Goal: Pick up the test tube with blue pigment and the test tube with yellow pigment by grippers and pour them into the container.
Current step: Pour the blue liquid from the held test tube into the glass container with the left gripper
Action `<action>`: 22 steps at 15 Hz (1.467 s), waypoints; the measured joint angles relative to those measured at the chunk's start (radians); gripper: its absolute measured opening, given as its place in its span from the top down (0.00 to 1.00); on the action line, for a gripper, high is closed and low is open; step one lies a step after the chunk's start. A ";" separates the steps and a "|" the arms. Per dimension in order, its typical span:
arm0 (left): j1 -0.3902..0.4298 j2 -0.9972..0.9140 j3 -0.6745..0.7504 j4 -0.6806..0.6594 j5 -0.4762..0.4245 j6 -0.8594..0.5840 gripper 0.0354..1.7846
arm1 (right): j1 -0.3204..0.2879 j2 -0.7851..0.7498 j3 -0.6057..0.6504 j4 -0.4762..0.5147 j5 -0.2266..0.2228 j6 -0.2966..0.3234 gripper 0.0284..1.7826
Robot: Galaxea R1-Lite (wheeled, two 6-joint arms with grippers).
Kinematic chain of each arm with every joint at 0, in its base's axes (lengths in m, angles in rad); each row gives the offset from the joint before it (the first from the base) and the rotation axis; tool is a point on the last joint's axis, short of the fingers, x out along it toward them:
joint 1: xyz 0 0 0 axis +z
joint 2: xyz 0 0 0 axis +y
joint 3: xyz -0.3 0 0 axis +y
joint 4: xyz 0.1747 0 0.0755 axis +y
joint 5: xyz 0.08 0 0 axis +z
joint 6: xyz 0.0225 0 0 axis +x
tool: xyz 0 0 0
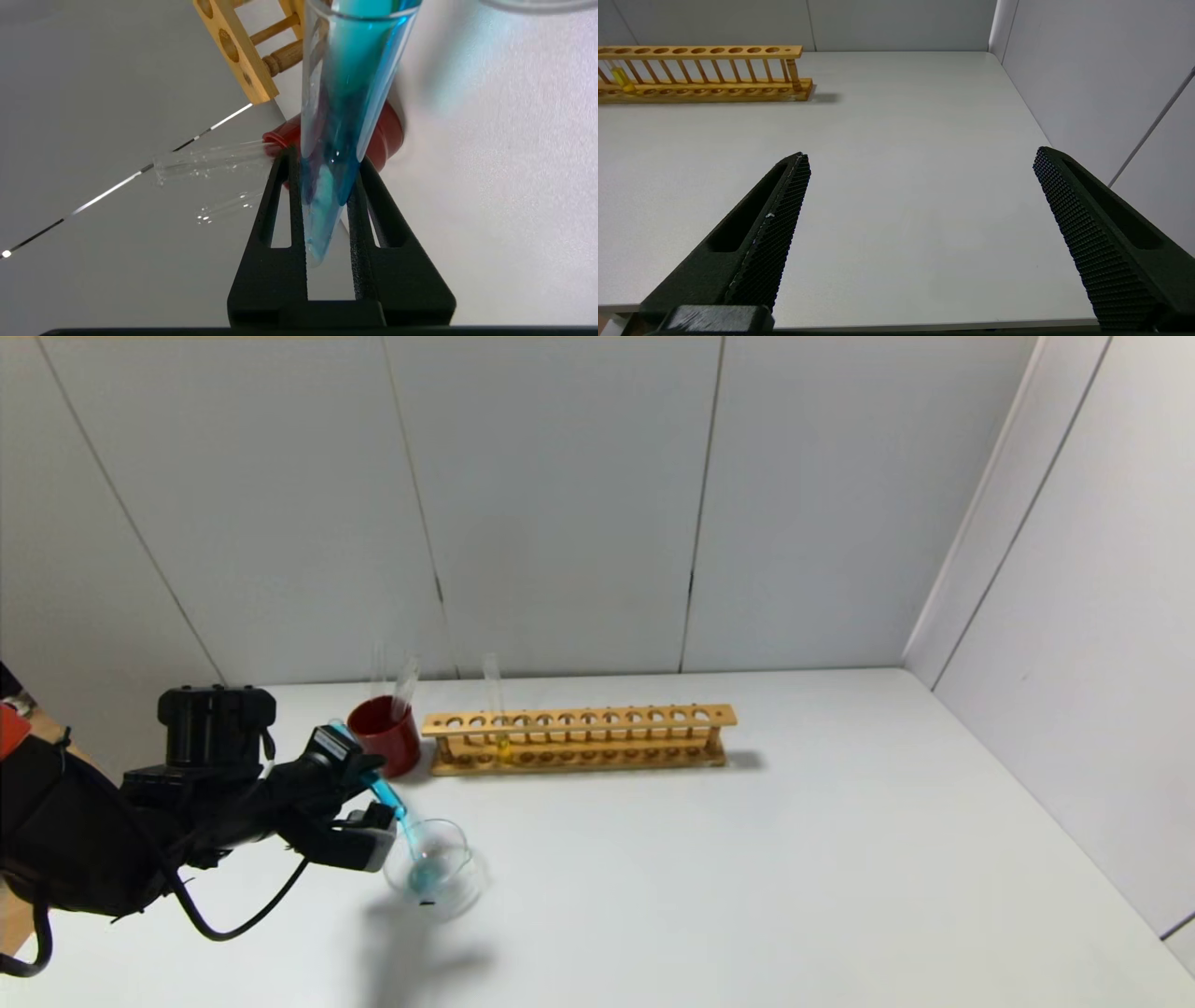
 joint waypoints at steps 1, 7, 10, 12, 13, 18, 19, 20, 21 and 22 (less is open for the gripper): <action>-0.007 0.005 -0.003 0.000 0.001 -0.001 0.84 | 0.000 0.000 0.000 0.000 0.000 0.000 0.02; -0.017 0.026 -0.025 0.000 0.003 0.004 0.84 | 0.000 0.000 0.000 0.000 0.000 0.000 0.02; -0.023 0.027 -0.022 0.001 0.002 0.011 0.84 | 0.000 0.000 0.000 0.000 0.000 0.000 0.02; -0.024 0.028 -0.018 0.001 0.002 0.023 0.84 | 0.000 0.000 0.000 0.000 0.000 0.000 0.02; -0.027 0.028 -0.017 0.001 0.003 0.024 0.84 | 0.000 0.000 0.000 0.000 0.000 0.000 0.02; -0.028 0.028 -0.024 0.000 0.005 0.085 0.84 | 0.000 0.000 0.000 0.000 0.000 0.000 0.02; -0.029 0.028 -0.025 0.000 0.006 0.088 0.84 | 0.000 0.000 0.000 0.000 0.000 0.000 0.02; -0.028 0.027 -0.025 0.000 0.009 0.092 0.84 | 0.000 0.000 0.000 0.000 0.000 0.000 0.02; -0.028 0.027 -0.025 0.000 0.011 0.097 0.84 | 0.000 0.000 0.000 0.000 0.000 0.000 0.02; -0.028 0.026 -0.025 0.000 0.011 0.107 0.84 | 0.000 0.000 0.000 0.000 0.000 0.000 0.02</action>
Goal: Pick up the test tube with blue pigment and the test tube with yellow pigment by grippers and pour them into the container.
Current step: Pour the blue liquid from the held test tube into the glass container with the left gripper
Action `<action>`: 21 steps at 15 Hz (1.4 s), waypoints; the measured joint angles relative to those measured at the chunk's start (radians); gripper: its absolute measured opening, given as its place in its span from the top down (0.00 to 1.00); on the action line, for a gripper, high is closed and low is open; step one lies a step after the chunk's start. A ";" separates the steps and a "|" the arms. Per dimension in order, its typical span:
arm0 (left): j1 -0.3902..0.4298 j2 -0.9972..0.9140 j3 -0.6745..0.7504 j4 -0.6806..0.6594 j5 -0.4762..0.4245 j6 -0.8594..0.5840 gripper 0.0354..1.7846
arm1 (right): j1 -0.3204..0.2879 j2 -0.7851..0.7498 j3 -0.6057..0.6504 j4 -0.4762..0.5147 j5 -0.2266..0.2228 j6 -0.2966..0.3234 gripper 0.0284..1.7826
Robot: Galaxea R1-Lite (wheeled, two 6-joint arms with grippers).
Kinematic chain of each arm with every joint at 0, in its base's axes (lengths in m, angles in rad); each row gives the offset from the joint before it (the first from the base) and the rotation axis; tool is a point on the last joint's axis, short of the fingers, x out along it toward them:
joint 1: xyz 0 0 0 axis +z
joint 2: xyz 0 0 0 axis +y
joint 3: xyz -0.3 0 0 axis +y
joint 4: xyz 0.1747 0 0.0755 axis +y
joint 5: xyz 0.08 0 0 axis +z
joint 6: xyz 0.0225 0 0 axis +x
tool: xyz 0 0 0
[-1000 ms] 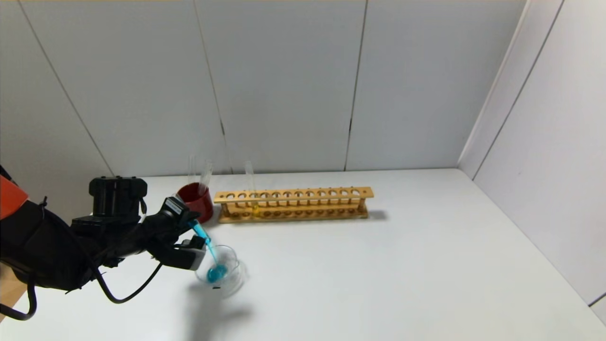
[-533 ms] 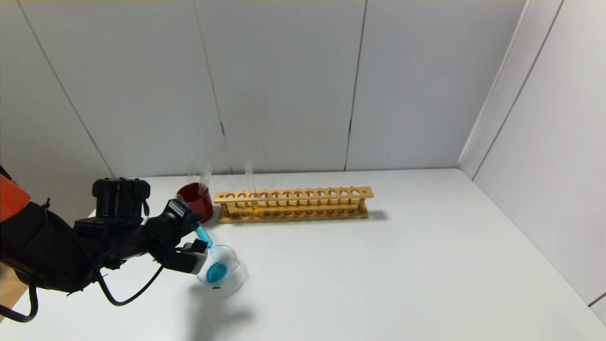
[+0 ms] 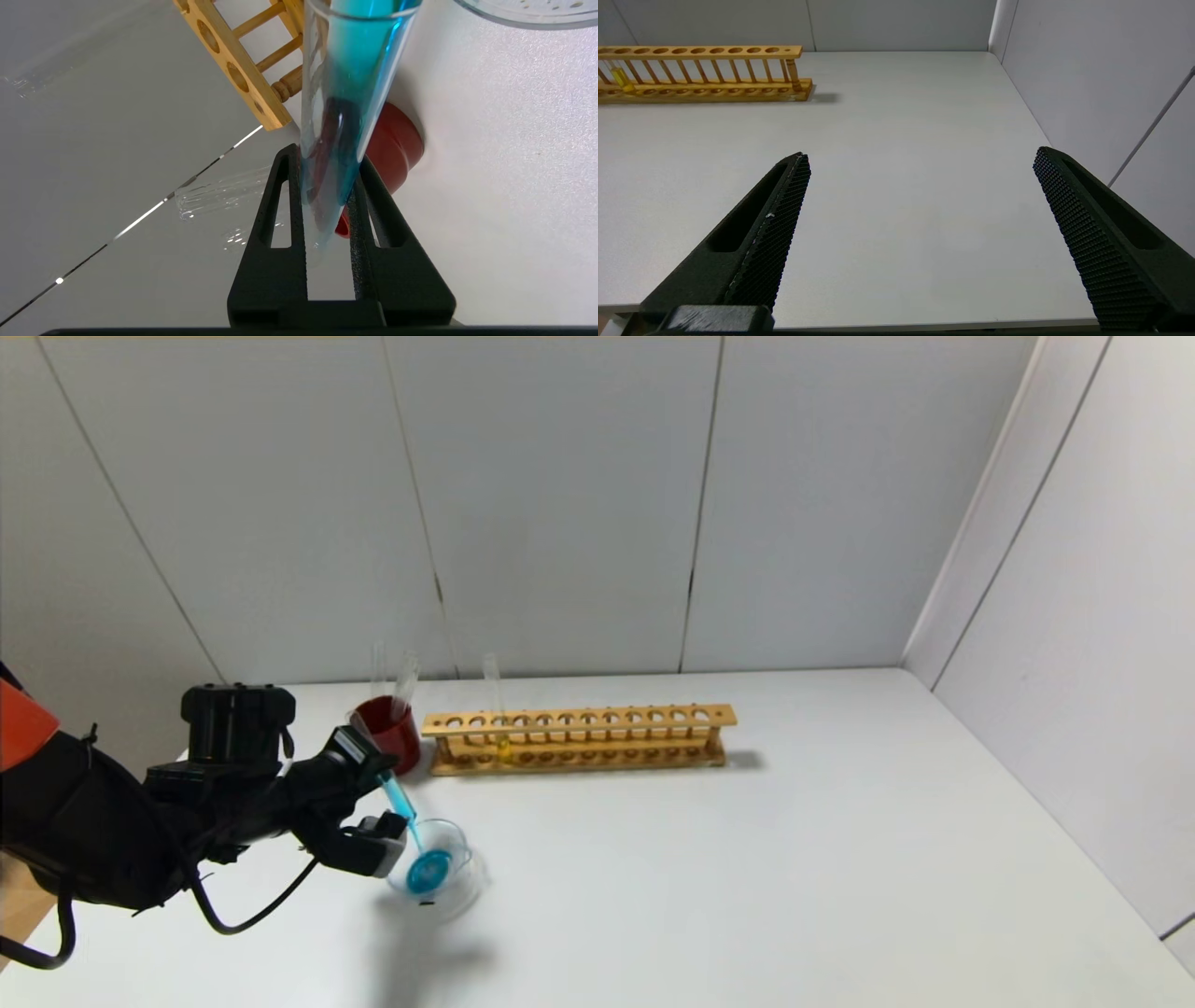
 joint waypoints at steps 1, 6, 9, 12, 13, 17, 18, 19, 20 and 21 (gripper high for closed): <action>0.000 0.000 0.000 0.000 0.001 0.015 0.84 | 0.000 0.000 0.000 0.000 0.000 0.000 0.02; 0.000 -0.001 0.000 0.000 0.021 0.064 0.84 | 0.000 0.000 0.000 0.000 0.000 0.000 0.02; 0.000 -0.002 -0.001 -0.002 0.024 0.094 0.84 | 0.000 0.000 0.000 0.000 0.000 0.000 0.02; 0.000 -0.011 -0.002 -0.004 0.023 0.141 0.84 | 0.000 0.000 0.000 0.000 0.000 0.000 0.02; 0.000 -0.015 -0.005 -0.004 0.021 0.159 0.84 | 0.000 0.000 0.000 0.000 0.000 0.000 0.02; -0.008 -0.028 -0.024 -0.004 0.018 0.233 0.84 | 0.000 0.000 0.000 0.000 0.000 0.000 0.02; -0.010 -0.031 -0.026 -0.003 0.019 0.240 0.84 | 0.000 0.000 0.000 0.000 0.000 0.000 0.02; -0.014 -0.035 -0.027 -0.004 0.019 0.254 0.84 | 0.000 0.000 0.000 0.000 0.000 0.000 0.02; -0.018 -0.039 -0.027 -0.008 0.020 0.269 0.84 | 0.000 0.000 0.000 0.000 0.000 0.000 0.02; -0.021 -0.045 -0.027 -0.027 0.021 0.284 0.84 | 0.000 0.000 0.000 0.000 0.000 0.000 0.02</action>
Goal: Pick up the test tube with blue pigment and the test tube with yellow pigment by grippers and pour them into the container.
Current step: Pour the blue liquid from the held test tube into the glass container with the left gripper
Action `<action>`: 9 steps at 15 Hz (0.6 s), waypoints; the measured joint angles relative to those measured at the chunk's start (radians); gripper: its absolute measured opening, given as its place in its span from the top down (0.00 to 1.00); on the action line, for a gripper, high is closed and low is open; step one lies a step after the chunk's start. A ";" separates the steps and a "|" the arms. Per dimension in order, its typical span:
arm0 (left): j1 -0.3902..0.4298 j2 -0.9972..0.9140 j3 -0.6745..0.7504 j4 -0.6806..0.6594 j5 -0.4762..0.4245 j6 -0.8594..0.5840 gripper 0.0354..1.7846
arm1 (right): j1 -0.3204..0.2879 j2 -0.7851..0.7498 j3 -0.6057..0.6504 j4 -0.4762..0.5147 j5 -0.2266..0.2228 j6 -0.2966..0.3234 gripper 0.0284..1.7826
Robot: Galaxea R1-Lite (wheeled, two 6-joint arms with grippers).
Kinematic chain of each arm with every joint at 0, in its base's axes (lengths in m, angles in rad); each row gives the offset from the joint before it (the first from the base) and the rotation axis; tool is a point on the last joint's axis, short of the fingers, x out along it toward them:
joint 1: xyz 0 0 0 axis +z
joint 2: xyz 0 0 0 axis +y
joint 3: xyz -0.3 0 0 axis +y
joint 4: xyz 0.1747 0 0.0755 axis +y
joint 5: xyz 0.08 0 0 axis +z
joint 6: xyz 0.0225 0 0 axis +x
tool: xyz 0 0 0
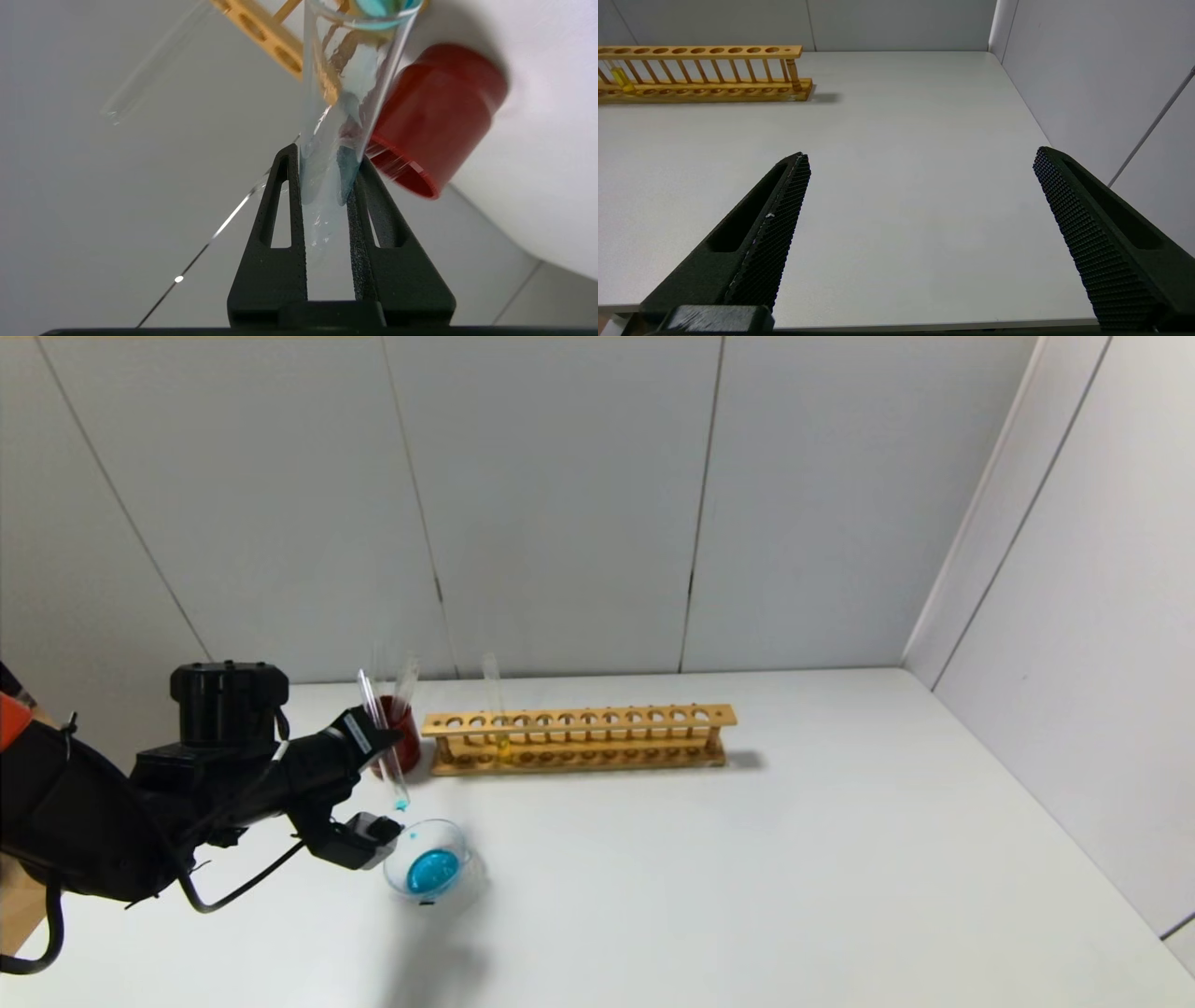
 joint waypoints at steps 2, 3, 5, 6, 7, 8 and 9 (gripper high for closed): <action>-0.002 -0.010 0.004 -0.073 0.001 0.035 0.84 | 0.000 0.000 0.000 0.000 0.000 0.000 0.02; -0.003 -0.014 0.011 -0.094 0.002 0.038 0.84 | 0.000 0.000 0.000 0.000 0.000 0.000 0.02; -0.006 -0.025 0.031 -0.100 0.001 0.041 0.84 | 0.000 0.000 0.000 0.000 0.000 0.000 0.02; -0.010 -0.032 0.042 -0.103 0.002 0.048 0.84 | 0.000 0.000 0.000 0.000 0.000 0.000 0.02; -0.014 -0.040 0.048 -0.104 0.001 0.065 0.84 | 0.000 0.000 0.000 0.000 0.000 0.000 0.02; -0.016 -0.049 0.053 -0.105 0.000 0.082 0.84 | 0.000 0.000 0.000 0.000 0.000 0.000 0.02; -0.017 -0.057 0.057 -0.105 0.000 0.090 0.84 | 0.000 0.000 0.000 0.000 0.000 0.000 0.02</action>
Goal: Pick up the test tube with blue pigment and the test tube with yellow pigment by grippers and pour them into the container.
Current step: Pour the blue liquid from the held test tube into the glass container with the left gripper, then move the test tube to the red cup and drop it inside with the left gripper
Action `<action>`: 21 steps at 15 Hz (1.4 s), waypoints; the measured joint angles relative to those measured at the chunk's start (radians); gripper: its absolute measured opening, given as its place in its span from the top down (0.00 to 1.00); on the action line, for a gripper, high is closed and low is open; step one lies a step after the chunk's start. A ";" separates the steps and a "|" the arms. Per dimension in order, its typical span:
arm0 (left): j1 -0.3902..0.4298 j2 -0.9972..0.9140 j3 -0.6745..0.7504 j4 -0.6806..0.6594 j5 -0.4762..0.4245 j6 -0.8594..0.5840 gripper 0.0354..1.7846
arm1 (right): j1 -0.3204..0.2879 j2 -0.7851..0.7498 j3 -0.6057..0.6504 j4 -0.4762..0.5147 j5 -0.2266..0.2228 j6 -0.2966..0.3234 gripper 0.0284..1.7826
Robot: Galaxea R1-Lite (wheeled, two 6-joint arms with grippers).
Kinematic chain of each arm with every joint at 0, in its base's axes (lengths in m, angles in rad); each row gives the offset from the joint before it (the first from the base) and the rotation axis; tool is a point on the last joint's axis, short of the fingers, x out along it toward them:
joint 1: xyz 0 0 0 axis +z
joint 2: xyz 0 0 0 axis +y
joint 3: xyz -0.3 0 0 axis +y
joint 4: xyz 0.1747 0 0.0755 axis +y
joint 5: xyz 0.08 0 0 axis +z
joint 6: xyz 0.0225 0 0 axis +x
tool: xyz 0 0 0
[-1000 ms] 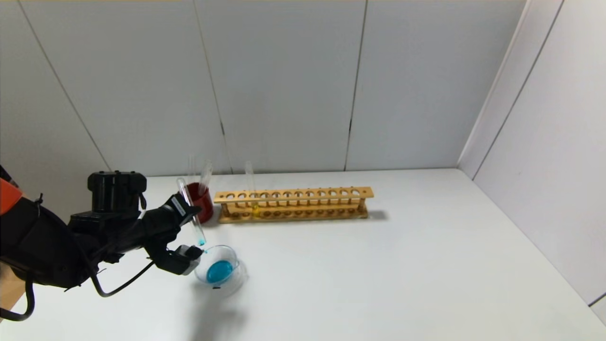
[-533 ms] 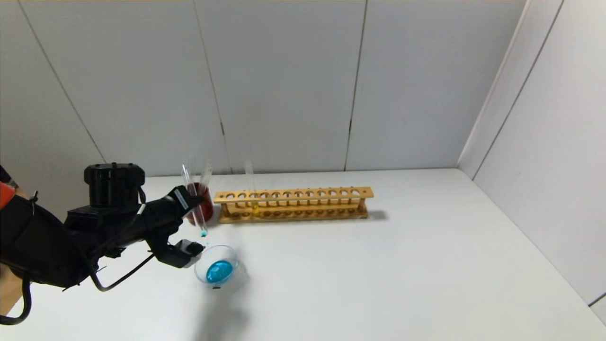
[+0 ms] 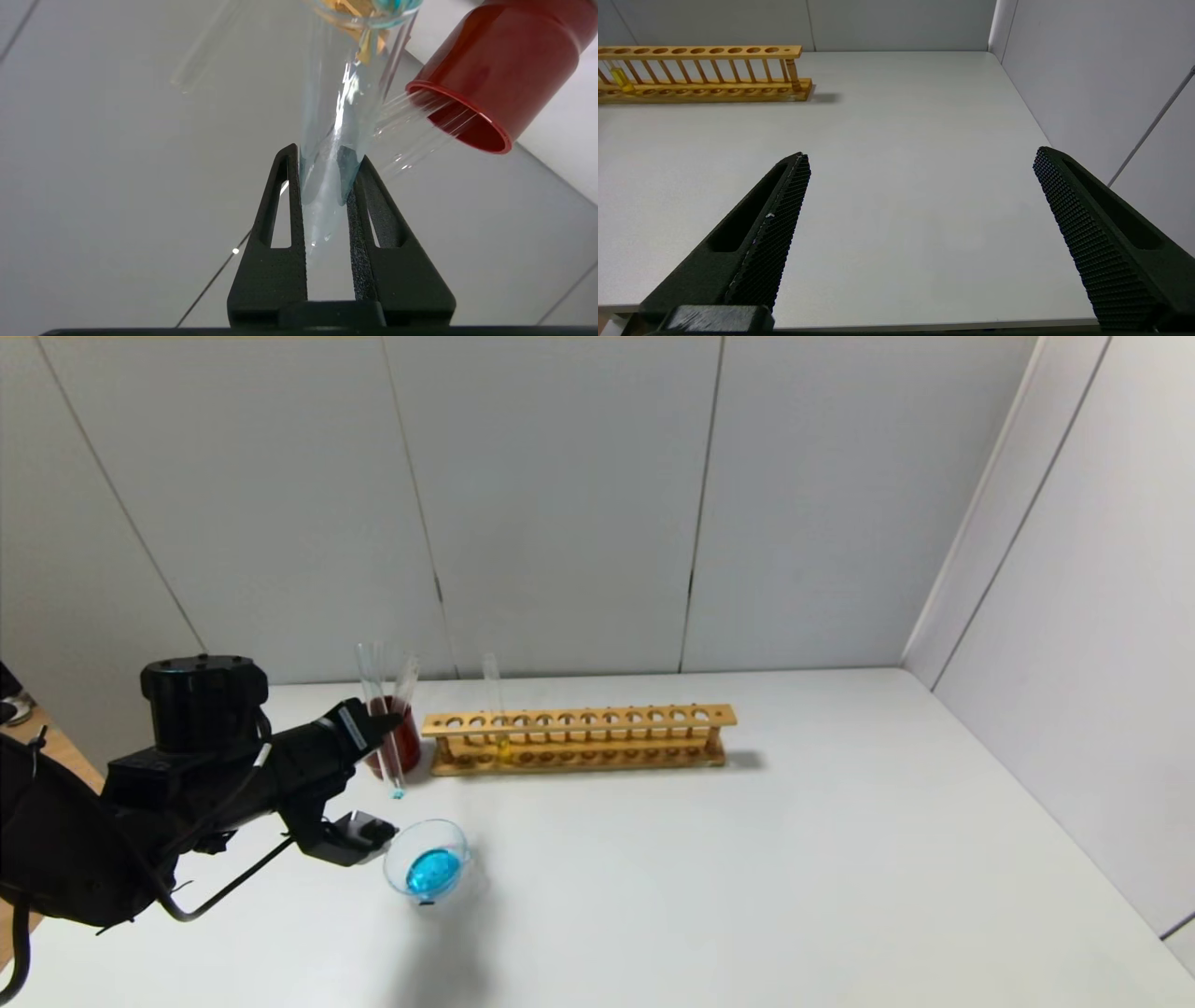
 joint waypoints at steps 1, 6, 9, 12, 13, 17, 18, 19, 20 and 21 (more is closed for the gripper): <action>-0.001 -0.009 0.005 0.000 0.000 0.003 0.84 | 0.000 0.000 0.000 0.000 0.000 0.000 0.02; -0.010 -0.062 0.027 -0.019 -0.001 0.082 0.84 | 0.000 0.000 0.000 0.000 0.000 0.000 0.02; -0.017 -0.082 0.043 -0.019 0.001 0.084 0.84 | 0.000 0.000 0.000 0.000 0.000 0.000 0.02; -0.026 -0.090 0.045 -0.019 0.003 0.086 0.84 | 0.000 0.000 0.000 0.000 0.000 0.000 0.02; -0.028 -0.091 0.045 -0.019 0.003 0.085 0.84 | 0.000 0.000 0.000 0.000 0.000 0.000 0.02; -0.029 -0.094 0.074 0.000 0.058 -0.051 0.84 | 0.000 0.000 0.000 0.000 0.000 0.000 0.02; -0.030 -0.100 0.099 0.005 0.103 -0.148 0.84 | 0.000 0.000 0.000 0.000 0.000 0.000 0.02; -0.031 -0.108 0.117 0.007 0.140 -0.239 0.84 | 0.000 0.000 0.000 0.000 0.000 0.000 0.02; -0.035 -0.117 0.131 0.010 0.173 -0.351 0.84 | 0.000 0.000 0.000 0.000 0.000 0.000 0.02; -0.038 -0.123 0.133 0.011 0.204 -0.459 0.84 | 0.000 0.000 0.000 0.000 0.000 0.000 0.02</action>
